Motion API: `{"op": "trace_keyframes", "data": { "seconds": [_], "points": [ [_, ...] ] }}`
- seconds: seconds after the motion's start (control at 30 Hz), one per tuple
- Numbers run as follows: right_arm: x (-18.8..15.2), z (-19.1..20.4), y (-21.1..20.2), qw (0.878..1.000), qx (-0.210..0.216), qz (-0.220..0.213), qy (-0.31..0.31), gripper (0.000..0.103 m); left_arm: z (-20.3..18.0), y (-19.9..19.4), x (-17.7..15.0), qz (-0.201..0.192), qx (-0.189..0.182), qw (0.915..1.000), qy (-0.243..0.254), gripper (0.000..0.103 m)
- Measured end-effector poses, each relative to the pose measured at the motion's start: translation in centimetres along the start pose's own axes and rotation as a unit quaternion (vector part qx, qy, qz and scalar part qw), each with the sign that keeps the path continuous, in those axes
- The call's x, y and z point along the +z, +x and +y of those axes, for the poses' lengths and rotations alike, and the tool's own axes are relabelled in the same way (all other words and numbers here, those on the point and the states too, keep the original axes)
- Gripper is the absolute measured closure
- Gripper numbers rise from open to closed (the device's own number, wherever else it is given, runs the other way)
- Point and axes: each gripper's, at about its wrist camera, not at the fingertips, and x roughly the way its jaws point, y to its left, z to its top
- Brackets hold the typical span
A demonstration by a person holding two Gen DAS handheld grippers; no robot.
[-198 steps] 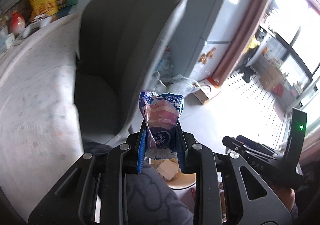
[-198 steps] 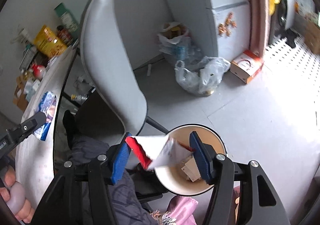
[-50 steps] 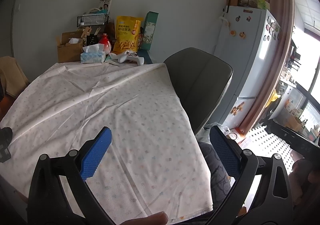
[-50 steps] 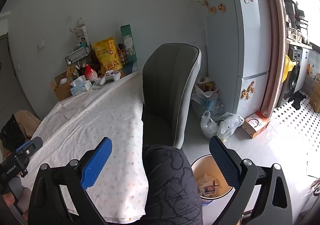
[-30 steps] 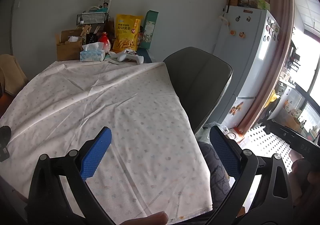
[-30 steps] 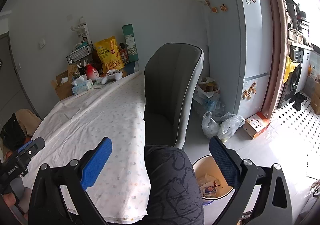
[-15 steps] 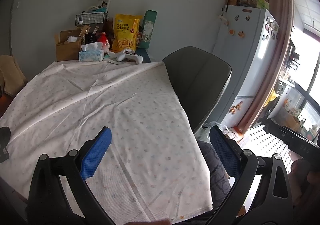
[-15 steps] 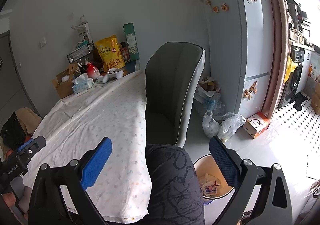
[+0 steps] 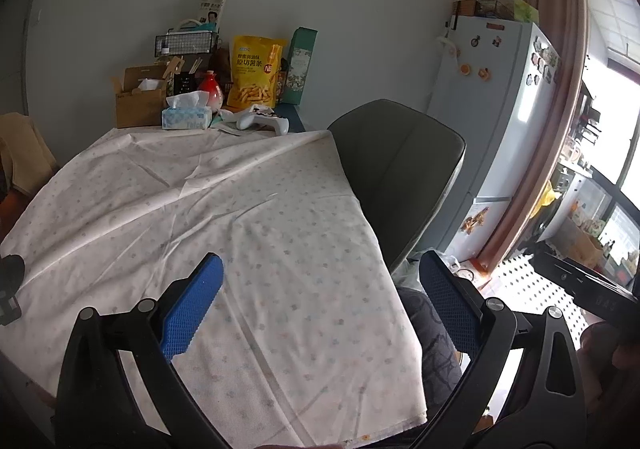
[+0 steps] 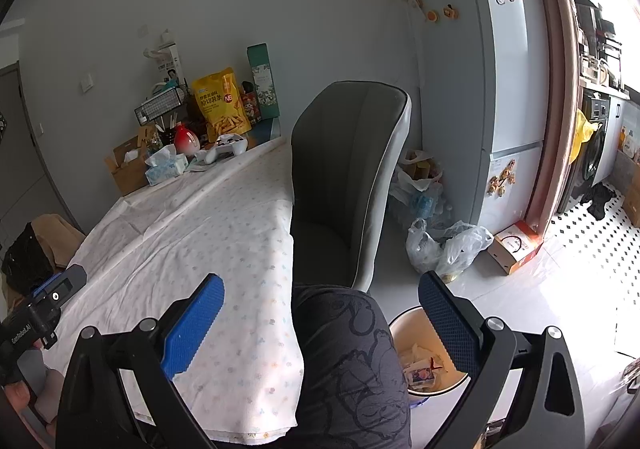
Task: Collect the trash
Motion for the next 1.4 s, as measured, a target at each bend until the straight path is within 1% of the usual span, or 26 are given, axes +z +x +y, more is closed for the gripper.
{"op": "trace_keyframes", "data": {
  "seconds": [0.33,0.47,0.6,0.7,0.8,0.93,0.97,1.0,1.07,1.13,1.2,1.3,1.37,1.4],
  "points": [
    [-0.2,-0.1,0.1,1.0,-0.001,0.001,0.0,0.008,0.3,0.3,-0.2,0.002,0.0,1.0,0.0,0.006],
    [-0.5,-0.1,0.7,1.0,-0.001,0.008,-0.002,0.008,0.7,0.9,-0.3,0.007,0.001,1.0,-0.007,0.006],
    [-0.2,0.9,1.6,1.0,0.006,0.009,-0.013,0.008,1.7,1.6,-0.4,0.014,0.01,0.9998,-0.012,0.006],
    [0.4,2.5,2.9,0.999,0.031,0.028,-0.029,0.008,2.7,2.0,-0.4,0.02,0.02,0.9994,-0.02,0.006],
    [0.7,5.0,4.6,0.996,0.057,0.042,-0.056,0.008,4.7,2.7,-0.4,0.027,0.042,0.9983,-0.031,0.006],
    [-0.2,9.5,8.1,0.987,0.099,0.075,-0.103,0.008,8.4,4.4,-0.8,0.049,0.09,0.9927,-0.064,0.006],
    [-0.6,10.5,9.0,0.984,0.11,0.085,-0.112,0.008,9.4,4.8,-0.9,0.054,0.104,0.9903,-0.075,0.006],
    [-1.2,12.0,10.4,0.979,0.124,0.102,-0.125,0.008,10.6,5.2,-1.0,0.06,0.126,0.9863,-0.087,0.006],
    [-2.1,14.1,12.1,0.971,0.143,0.124,-0.143,0.008,12.5,5.7,-1.3,0.066,0.162,0.9789,-0.106,0.006],
    [-3.1,16.7,14.0,0.963,0.157,0.143,-0.167,0.008,14.7,5.8,-1.7,0.068,0.197,0.9691,-0.132,0.006],
    [-4.0,18.8,15.4,0.955,0.169,0.153,-0.188,0.008,17.2,5.9,-2.4,0.068,0.235,0.955,-0.167,0.006],
    [-5.0,21.2,17.0,0.944,0.18,0.168,-0.219,0.008,19.9,6.5,-3.3,0.079,0.275,0.9362,-0.204,0.006],
    [-5.8,22.9,18.3,0.935,0.19,0.18,-0.24,0.008,21.1,7.0,-3.7,0.089,0.293,0.9266,-0.218,0.006],
    [-5.9,23.5,18.8,0.931,0.193,0.184,-0.248,0.008,21.3,7.2,-3.8,0.091,0.298,0.9241,-0.222,0.006]
  ]
}}
